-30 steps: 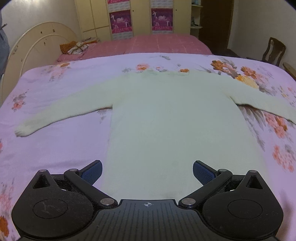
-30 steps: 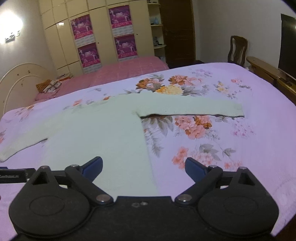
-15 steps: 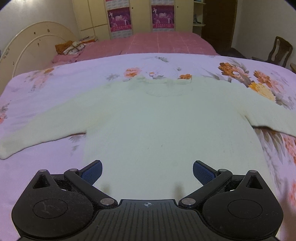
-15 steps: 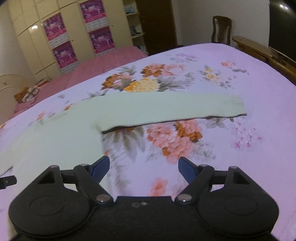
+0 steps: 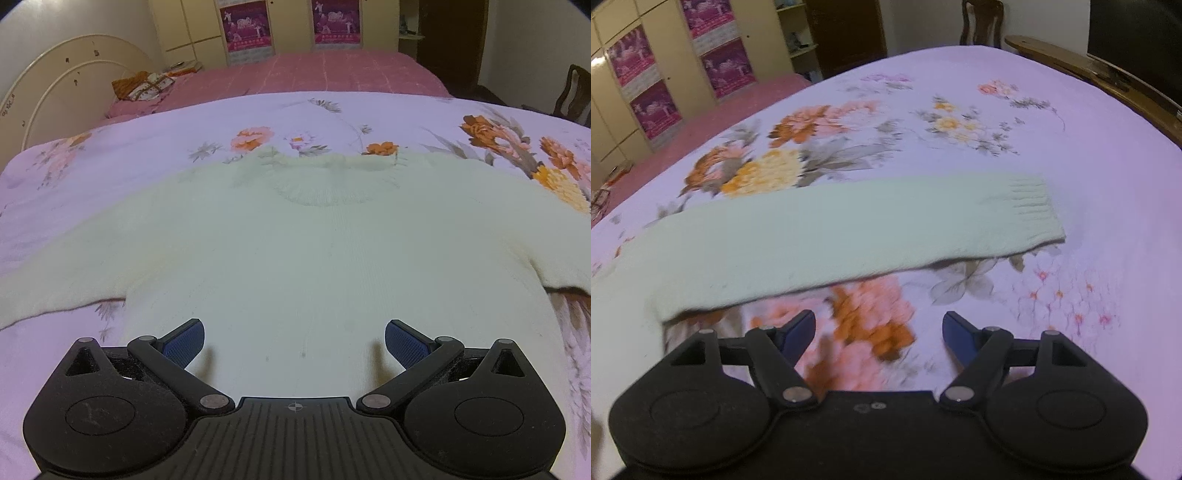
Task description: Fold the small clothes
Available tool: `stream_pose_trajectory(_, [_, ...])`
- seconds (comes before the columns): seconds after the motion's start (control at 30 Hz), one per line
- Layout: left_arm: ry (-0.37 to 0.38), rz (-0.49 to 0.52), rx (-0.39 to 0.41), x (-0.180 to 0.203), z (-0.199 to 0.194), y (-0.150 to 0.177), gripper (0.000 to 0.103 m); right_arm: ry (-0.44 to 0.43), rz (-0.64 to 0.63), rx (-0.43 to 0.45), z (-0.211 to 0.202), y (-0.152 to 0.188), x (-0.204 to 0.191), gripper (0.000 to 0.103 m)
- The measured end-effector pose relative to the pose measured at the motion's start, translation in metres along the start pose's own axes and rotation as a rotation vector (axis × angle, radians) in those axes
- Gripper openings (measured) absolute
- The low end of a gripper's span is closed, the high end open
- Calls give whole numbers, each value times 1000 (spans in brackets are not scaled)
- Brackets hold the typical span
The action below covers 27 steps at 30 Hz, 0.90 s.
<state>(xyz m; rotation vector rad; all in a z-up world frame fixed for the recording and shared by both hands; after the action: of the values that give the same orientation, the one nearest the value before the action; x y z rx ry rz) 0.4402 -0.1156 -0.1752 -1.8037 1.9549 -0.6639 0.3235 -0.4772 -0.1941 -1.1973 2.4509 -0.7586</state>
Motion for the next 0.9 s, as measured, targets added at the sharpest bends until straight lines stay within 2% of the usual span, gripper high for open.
stream_pose_trajectory(0.33, [-6, 3, 2, 6, 16, -8, 103, 17, 63, 41, 30, -28, 8, 76])
stream_pose_trajectory(0.4, [-3, 10, -2, 7, 18, -8, 103, 16, 88, 56, 32, -34, 11, 73])
stream_pose_trajectory(0.57, [2, 31, 6, 8, 18, -7, 103, 32, 150, 91, 36, -44, 27, 40])
stream_pose_trajectory(0.7, [22, 33, 13, 8, 18, -5, 103, 38, 144, 112, 38, -48, 33, 22])
stream_pose_trajectory(0.77, [30, 25, 16, 7, 17, -7, 103, 19, 147, 130, 35, -50, 34, 5])
stream_pose_trajectory(0.9, [48, 11, 41, -1, 13, -12, 103, -15, 79, 204, 18, -59, 15, 5])
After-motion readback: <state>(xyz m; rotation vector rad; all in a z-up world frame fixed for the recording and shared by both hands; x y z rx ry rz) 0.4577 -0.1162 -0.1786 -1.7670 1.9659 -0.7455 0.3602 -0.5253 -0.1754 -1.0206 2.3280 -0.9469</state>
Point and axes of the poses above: each gripper's, at about its wrist camera, not at the fingertips, and z roughly the way its jaws point, x to its right, y to its underside, the point moved 7 cm from there along z, roughly the way its jaws point, and after that the axes turned 7 degrees about y, right-handed, at the moved point
